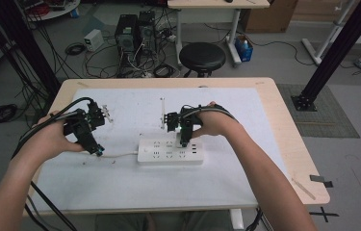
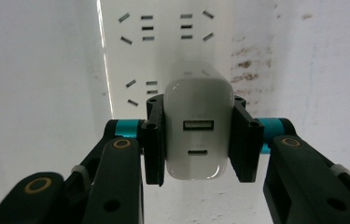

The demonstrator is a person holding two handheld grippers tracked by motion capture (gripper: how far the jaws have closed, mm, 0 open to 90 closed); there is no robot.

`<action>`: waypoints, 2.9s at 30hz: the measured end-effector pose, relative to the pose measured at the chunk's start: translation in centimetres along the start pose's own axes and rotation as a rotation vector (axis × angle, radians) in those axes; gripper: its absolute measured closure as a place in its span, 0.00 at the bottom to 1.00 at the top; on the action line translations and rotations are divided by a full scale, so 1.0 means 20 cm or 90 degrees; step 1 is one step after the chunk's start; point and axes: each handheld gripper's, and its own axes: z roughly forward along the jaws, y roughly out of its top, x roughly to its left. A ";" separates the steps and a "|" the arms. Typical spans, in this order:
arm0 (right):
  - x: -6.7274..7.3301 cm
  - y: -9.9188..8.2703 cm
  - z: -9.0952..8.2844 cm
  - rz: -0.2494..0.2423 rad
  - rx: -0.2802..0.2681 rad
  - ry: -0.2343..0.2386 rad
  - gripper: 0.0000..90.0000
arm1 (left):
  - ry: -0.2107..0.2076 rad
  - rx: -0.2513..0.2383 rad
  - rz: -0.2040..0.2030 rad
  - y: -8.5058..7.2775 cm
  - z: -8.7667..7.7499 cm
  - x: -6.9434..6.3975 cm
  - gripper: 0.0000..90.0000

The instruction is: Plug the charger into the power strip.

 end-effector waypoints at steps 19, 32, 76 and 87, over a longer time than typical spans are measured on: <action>0.02 0.04 0.06 -0.050 0.029 -0.022 0.70 | -0.022 0.006 0.020 0.07 0.06 -0.03 0.24; 0.01 0.02 0.08 -0.052 0.000 -0.014 0.70 | -0.037 0.007 0.014 0.09 0.11 -0.03 0.24; 0.05 -0.92 -0.29 0.525 -0.054 -0.086 0.21 | 0.023 -0.024 -0.044 0.21 0.12 0.09 0.20; 0.08 -0.91 -0.32 0.528 -0.052 -0.089 0.21 | 0.027 -0.028 -0.038 0.24 0.12 0.05 0.20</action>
